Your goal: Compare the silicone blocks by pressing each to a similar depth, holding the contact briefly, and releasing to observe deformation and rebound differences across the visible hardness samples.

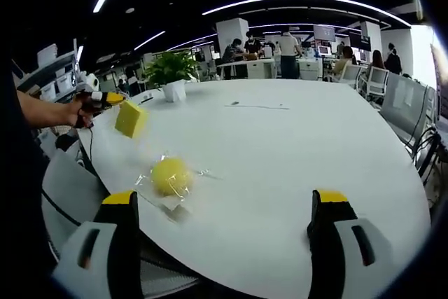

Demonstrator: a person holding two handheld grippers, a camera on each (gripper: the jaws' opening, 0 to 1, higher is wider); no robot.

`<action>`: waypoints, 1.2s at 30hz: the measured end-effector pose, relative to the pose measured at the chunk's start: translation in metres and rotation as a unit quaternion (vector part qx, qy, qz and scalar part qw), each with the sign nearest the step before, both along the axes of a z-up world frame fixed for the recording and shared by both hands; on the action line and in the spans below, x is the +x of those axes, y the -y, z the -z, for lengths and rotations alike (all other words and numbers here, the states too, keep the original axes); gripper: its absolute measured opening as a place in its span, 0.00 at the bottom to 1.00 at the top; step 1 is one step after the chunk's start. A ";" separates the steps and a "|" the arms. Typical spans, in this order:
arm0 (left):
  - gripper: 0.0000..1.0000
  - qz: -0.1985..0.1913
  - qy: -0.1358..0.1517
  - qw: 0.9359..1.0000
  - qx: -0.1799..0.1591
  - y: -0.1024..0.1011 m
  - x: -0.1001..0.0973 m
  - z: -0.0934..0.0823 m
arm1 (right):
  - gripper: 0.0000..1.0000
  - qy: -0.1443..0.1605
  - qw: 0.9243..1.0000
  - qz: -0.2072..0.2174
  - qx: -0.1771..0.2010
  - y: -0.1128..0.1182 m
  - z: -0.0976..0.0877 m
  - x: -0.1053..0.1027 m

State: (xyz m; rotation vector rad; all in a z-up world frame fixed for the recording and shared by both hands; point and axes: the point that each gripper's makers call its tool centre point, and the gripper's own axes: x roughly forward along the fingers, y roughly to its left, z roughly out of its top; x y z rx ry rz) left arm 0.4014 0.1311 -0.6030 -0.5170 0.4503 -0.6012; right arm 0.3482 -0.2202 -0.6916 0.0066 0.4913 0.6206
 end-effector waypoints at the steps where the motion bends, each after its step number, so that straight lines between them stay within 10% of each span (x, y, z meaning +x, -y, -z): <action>1: 0.00 0.002 0.009 1.000 -0.003 0.000 0.003 -0.009 | 0.97 0.003 1.000 -0.002 0.001 -0.002 -0.003 0.001; 21: 0.00 0.065 0.115 0.991 -0.006 0.031 0.014 -0.121 | 0.96 0.046 0.996 -0.069 0.036 -0.033 -0.080 0.017; 36: 0.00 0.124 0.158 0.980 -0.015 0.063 -0.004 -0.160 | 0.96 0.091 0.983 -0.138 0.081 -0.075 -0.154 0.026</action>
